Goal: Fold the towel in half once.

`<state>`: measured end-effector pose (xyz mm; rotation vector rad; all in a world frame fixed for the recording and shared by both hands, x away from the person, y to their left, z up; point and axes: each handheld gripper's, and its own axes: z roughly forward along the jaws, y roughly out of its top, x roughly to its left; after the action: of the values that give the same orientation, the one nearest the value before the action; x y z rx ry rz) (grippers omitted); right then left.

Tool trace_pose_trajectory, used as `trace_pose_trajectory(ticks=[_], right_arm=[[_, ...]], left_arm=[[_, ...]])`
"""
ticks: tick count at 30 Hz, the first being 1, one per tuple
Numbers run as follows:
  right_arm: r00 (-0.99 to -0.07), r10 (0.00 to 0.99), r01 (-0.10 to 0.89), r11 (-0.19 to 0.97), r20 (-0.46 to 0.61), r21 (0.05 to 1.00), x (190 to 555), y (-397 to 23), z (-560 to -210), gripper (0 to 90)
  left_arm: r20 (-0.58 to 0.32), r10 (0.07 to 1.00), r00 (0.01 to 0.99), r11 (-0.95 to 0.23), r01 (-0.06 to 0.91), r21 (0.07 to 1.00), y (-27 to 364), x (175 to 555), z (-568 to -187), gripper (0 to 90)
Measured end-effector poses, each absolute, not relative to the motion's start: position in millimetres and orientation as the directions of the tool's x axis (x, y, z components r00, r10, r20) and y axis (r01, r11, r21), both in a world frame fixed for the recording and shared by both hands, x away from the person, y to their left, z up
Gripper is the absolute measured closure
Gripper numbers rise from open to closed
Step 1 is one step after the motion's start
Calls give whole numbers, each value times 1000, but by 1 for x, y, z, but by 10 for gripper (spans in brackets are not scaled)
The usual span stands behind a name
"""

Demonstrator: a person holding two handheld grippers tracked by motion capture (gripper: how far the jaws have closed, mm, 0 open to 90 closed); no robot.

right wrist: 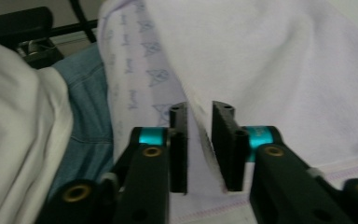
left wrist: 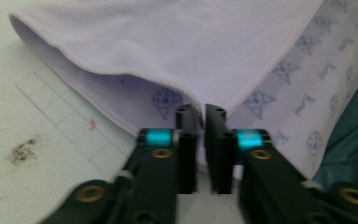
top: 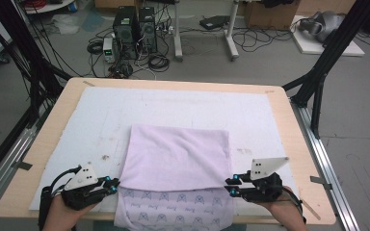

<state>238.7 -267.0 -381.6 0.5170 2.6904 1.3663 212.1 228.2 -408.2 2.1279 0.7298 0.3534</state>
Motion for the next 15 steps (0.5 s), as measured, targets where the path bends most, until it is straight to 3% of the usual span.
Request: trace_pose_trajectory(ticks=[2, 6, 14, 15], right_arm=[[-925, 368, 287, 523, 92, 803, 247, -270, -383, 648], [-899, 431, 319, 516, 81, 795, 276, -271, -387, 590], [-786, 613, 456, 485, 81, 747, 364, -272, -405, 448], [-774, 628, 467, 486, 76, 738, 371, -272, -406, 428]], left_arm=[[-1, 623, 782, -475, 380, 794, 228, 219, -408, 618], [3, 649, 761, -458, 387, 800, 225, 246, -407, 538], [15, 734, 679, -409, 425, 808, 210, 329, -412, 488], [-20, 746, 666, -382, 452, 806, 210, 341, -413, 480]])
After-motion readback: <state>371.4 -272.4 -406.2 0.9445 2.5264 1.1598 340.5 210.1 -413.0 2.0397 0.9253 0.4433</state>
